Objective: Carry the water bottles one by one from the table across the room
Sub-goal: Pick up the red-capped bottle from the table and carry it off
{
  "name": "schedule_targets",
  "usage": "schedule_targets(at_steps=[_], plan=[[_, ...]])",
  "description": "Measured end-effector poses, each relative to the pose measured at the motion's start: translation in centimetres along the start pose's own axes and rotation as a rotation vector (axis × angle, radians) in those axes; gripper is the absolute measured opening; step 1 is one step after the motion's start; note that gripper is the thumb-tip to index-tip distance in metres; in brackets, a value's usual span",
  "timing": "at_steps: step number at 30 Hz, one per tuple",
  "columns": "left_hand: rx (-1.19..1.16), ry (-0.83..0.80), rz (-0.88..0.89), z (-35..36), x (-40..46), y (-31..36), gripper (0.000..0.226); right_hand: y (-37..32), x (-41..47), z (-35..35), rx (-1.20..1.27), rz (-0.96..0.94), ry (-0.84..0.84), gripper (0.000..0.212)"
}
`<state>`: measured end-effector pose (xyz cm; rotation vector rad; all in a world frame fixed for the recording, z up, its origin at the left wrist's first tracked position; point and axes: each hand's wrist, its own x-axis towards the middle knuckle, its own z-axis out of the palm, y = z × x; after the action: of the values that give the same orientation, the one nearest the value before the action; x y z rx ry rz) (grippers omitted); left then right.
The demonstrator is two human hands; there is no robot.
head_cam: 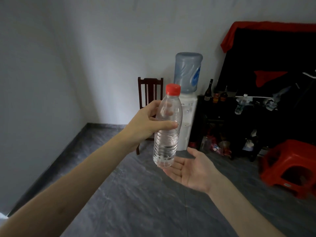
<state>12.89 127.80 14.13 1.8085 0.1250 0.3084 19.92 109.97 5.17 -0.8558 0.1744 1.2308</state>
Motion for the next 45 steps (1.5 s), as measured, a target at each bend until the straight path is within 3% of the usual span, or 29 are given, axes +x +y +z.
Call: schedule_targets(at_steps=[6,13,28,35,45], plan=[[0.006,-0.031,0.019,-2.1,7.4,-1.5,0.059,-5.0,4.4,0.7,0.032,-0.032,0.036,0.077],[-0.022,-0.122,0.066,0.7,15.6,-2.7,0.061,-11.4,6.6,-2.2,0.083,-0.086,0.100,0.078],[-0.040,-0.190,0.084,17.5,38.4,-1.6,0.059,-32.6,7.6,-16.5,0.118,-0.198,0.122,0.076],[-0.063,-0.255,0.070,24.8,47.6,-0.1,0.031,-41.0,6.7,-22.4,0.177,-0.251,0.170,0.074],[-0.045,-0.260,0.106,30.1,59.1,-2.5,0.034,-50.8,10.9,-28.8,0.256,-0.238,0.227,0.071]])
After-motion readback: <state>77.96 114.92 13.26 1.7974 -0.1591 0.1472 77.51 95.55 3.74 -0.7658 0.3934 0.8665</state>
